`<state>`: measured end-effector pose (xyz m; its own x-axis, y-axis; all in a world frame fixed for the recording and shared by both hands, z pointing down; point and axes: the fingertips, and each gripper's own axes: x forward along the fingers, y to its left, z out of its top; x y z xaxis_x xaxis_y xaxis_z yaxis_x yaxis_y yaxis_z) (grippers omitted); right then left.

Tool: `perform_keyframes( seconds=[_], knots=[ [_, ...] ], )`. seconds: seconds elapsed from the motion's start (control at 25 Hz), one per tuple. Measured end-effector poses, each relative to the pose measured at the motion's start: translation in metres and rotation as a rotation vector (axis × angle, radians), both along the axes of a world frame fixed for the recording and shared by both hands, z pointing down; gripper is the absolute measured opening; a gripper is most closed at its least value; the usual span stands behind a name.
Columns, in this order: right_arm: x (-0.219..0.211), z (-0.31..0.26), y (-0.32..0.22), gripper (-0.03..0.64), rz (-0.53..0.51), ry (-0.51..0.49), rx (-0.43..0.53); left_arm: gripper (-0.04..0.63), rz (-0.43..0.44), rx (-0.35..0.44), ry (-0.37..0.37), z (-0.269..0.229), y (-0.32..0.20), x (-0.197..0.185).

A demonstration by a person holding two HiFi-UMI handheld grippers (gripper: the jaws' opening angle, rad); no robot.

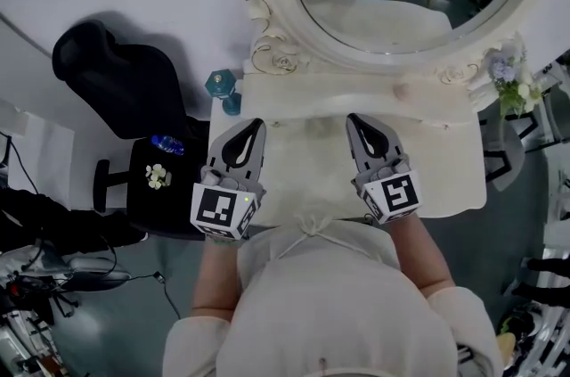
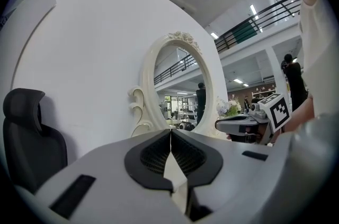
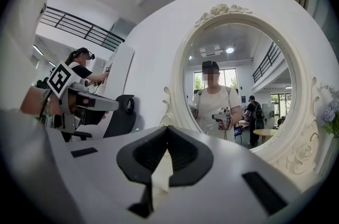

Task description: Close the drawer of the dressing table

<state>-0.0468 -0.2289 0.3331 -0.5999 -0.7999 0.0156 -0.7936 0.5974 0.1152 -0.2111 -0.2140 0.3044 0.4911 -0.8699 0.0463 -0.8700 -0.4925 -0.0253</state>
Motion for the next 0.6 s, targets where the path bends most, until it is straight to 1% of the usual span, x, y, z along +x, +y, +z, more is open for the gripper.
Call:
perform_keyframes(
  seconds=[0.16,0.4,0.6],
  knots=[
    [-0.001,0.001,0.001,0.002,-0.020,-0.003,-0.011,0.021,0.007,0.004,-0.007,0.000,0.002,0.005],
    [0.011,0.001,-0.002,0.002,0.025,-0.023,-0.015,0.023,0.012,0.008,-0.001,-0.002,0.003,0.007],
    [0.016,0.001,-0.003,0.002,0.023,-0.013,-0.025,0.023,0.008,0.004,0.007,-0.001,-0.002,0.007]
  ],
)
